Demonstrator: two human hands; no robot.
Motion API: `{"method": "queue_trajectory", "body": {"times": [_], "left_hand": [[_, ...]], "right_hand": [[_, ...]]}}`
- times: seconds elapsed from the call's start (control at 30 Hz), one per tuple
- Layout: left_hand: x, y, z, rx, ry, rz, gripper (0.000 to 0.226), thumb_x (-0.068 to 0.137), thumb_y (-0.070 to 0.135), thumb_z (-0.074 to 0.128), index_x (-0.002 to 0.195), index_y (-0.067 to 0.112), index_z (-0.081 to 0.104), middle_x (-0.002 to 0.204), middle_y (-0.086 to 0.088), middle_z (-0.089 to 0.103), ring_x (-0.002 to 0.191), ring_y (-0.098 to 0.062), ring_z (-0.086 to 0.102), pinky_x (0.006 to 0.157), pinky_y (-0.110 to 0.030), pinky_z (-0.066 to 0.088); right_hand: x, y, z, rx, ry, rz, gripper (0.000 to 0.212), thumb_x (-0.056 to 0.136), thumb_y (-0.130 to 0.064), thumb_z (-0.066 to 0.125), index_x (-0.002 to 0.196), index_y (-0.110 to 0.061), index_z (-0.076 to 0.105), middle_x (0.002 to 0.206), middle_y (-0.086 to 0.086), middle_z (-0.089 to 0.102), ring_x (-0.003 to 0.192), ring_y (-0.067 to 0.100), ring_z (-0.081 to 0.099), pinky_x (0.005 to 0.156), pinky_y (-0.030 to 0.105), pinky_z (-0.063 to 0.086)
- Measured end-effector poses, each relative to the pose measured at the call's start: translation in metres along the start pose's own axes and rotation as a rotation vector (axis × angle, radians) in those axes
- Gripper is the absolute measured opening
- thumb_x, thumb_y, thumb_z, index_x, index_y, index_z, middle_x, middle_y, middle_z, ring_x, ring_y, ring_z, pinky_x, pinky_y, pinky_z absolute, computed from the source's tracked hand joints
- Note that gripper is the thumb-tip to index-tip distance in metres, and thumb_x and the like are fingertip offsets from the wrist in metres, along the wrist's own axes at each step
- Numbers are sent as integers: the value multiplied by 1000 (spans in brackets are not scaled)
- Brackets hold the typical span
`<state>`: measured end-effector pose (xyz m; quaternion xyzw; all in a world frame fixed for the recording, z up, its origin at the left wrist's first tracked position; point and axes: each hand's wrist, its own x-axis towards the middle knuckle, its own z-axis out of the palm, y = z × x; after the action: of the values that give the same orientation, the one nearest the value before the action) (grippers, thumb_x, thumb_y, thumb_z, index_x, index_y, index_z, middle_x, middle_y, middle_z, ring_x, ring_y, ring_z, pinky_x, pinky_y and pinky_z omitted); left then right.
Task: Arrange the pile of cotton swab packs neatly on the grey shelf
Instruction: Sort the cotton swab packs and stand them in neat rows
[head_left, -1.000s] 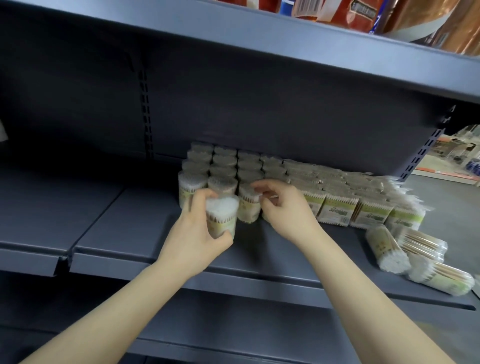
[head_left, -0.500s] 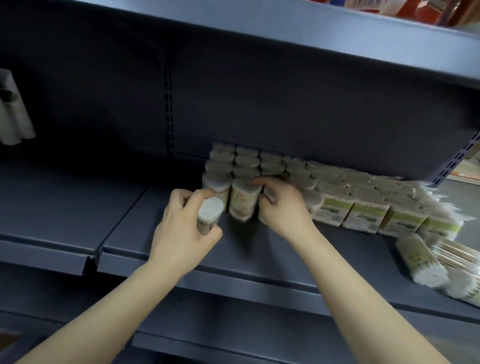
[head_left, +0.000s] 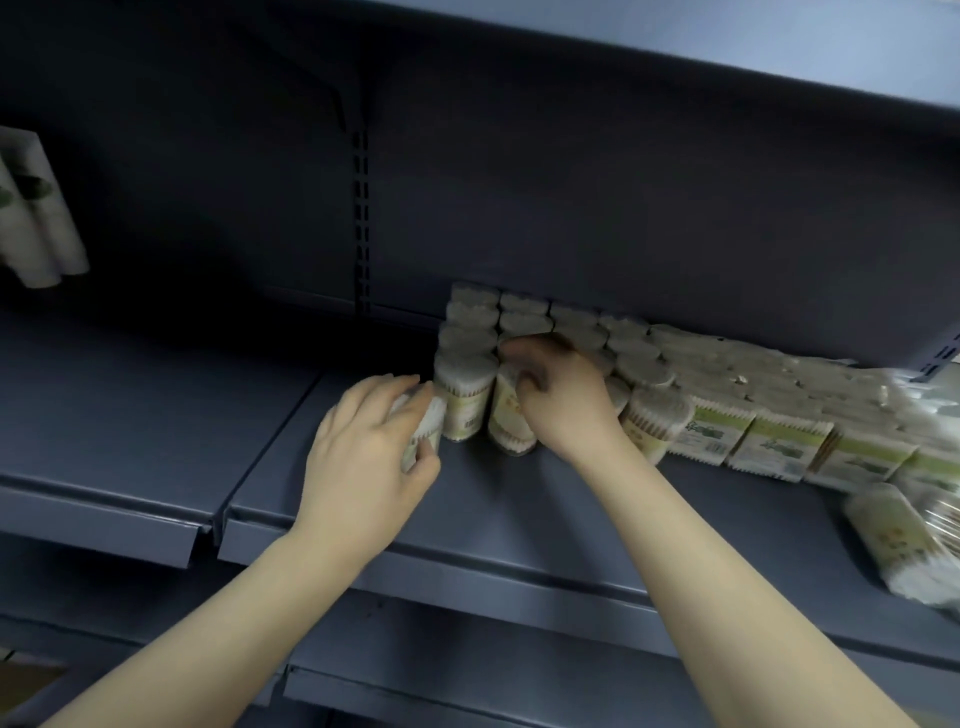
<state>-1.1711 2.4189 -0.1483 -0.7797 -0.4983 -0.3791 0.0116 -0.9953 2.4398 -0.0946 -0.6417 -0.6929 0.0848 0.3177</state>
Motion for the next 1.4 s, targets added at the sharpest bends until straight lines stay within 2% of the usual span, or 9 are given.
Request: {"method": "queue_trajectory", "body": {"times": [0.13,0.47,0.57,0.67,0.8,1.03,1.17,1.3,1.4], "left_hand": [[3,-3,3,11,21,3,49,80,26,38,116,6,64,119,-10,62,114,-32,55,91,-46,47],[24,-25,12,40,8,16,48,84,24,34,119,7,61,124,-11,60,119,-34,52,96,-43,39],[33,-34,13,88,23,48,44,84,24,37,115,11,64,120,-8,63,112,-33,50,87,-50,47],[43,-39,14,85,17,38,44,82,24,36,114,14,65,122,-6,62,108,-30,46,79,-46,46],[53,-42,14,3,-12,67,48,80,25,32,111,8,63,121,-10,61,114,-31,48,87,-43,44],[74,-50,20,-146,-161,-31,77,72,47,13,134,16,47,145,-1,38,133,-16,29,99,-29,32],[87,-55,30,-228,-240,-145,66,79,41,21,139,23,41,149,6,25,134,-12,29,102,-24,28],[105,-57,39,-383,-201,-220,40,99,37,30,129,20,51,139,5,40,128,-13,38,108,-30,29],[115,-63,48,-273,-241,-174,60,93,50,17,137,20,43,145,4,36,139,-18,22,115,-35,15]], "right_hand": [[10,0,5,-60,-30,-33,40,84,-4,44,120,-15,59,125,8,55,117,27,48,91,27,39],[37,-12,9,-89,-110,-22,39,92,-7,36,127,-14,52,132,8,51,118,25,49,90,28,40],[43,-13,12,-96,-117,12,39,93,-8,35,127,-15,51,133,6,51,120,24,48,93,27,40],[49,-13,16,-92,-128,53,41,93,-9,33,129,-16,50,133,6,51,120,24,48,96,29,41],[58,-10,20,-67,-120,113,42,93,-9,32,130,-19,49,135,3,49,120,21,48,96,26,41],[69,-13,20,-45,-153,100,43,96,-11,32,137,-19,42,143,5,42,127,23,42,102,26,35],[76,-15,25,-84,-200,92,44,97,-14,32,140,-21,37,144,6,40,129,26,40,106,34,35],[88,-13,30,-166,-232,116,39,95,-15,34,133,-18,44,138,9,46,123,28,45,96,29,37],[93,-12,31,-206,-249,126,39,96,-15,33,133,-15,43,139,10,44,123,28,44,93,29,36]]}}
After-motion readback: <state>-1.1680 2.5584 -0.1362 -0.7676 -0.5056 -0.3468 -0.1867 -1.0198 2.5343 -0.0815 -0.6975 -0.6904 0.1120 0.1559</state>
